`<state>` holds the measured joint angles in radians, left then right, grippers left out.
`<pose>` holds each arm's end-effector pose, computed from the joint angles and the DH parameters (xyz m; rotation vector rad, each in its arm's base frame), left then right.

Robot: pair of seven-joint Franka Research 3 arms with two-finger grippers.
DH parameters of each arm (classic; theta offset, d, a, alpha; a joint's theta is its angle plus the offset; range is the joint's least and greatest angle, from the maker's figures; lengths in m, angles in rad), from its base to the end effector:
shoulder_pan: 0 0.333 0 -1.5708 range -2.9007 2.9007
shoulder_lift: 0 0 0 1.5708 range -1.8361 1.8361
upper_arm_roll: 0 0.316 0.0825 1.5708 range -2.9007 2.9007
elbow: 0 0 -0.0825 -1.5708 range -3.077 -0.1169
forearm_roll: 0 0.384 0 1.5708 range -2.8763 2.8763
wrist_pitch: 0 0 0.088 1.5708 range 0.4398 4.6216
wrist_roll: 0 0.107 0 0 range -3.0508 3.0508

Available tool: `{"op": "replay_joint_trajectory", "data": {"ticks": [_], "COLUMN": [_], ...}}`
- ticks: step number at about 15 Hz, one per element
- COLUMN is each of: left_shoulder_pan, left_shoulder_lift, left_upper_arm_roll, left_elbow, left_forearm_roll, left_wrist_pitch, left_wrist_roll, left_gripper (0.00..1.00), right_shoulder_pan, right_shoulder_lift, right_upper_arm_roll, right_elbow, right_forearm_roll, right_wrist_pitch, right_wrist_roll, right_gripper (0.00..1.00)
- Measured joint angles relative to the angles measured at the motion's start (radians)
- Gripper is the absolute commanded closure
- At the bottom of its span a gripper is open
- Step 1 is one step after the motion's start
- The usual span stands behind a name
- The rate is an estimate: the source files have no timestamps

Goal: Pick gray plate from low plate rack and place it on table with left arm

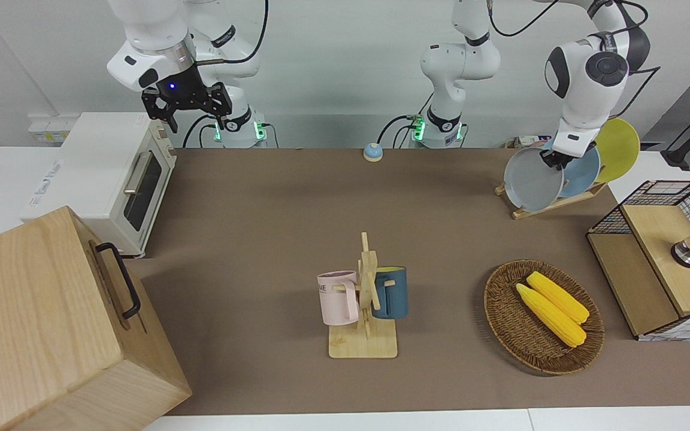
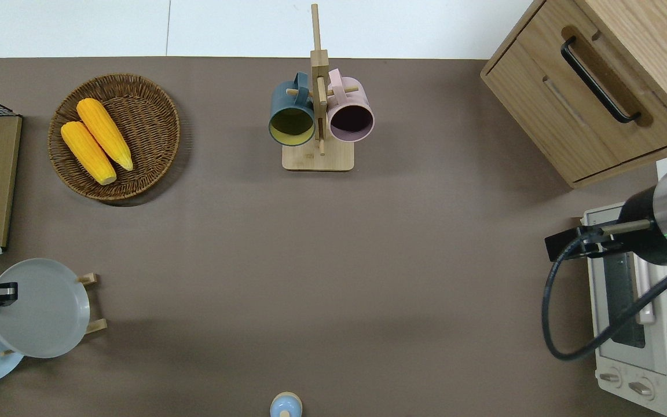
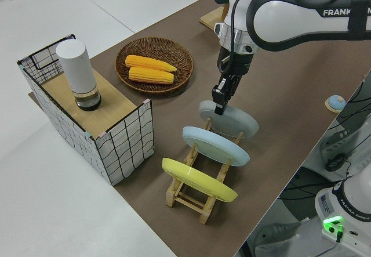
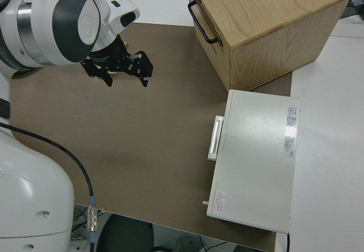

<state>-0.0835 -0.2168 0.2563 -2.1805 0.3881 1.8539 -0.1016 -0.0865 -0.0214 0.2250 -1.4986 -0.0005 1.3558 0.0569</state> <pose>0.4650 0.1162 0.4728 -2.8226 -0.1901 0.1734 0.5197 0.0739 0.6516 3.1162 0.1266 -0.1887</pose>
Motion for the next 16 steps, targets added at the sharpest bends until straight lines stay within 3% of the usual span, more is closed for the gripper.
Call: {"op": "replay_joint_trajectory", "data": {"ticks": [8,13,16], "left_shoulder_pan": [-0.003,-0.004,-0.004], "left_shoulder_lift": [-0.016,-0.015,-0.021], "left_upper_arm_roll": [-0.034,-0.065,-0.084], "left_elbow": [0.167,0.154,0.082], "left_forearm_roll": [-0.019,-0.249,-0.368], "left_wrist_pitch": [-0.156,-0.165,-0.110], "left_wrist_roll": [0.047,0.049,0.049], "left_gripper": [1.00,1.00,1.00], "right_shoulder_pan": [0.000,0.000,0.000], "right_shoulder_lift": [0.000,0.000,0.000], "right_upper_arm_roll": [0.000,0.000,0.000], "right_elbow": [0.000,0.000,0.000], "right_forearm_roll": [0.000,0.000,0.000], "right_wrist_pitch": [0.000,0.000,0.000], "right_wrist_roll": [0.000,0.000,0.000], "right_gripper": [0.013,0.011,0.013]}}
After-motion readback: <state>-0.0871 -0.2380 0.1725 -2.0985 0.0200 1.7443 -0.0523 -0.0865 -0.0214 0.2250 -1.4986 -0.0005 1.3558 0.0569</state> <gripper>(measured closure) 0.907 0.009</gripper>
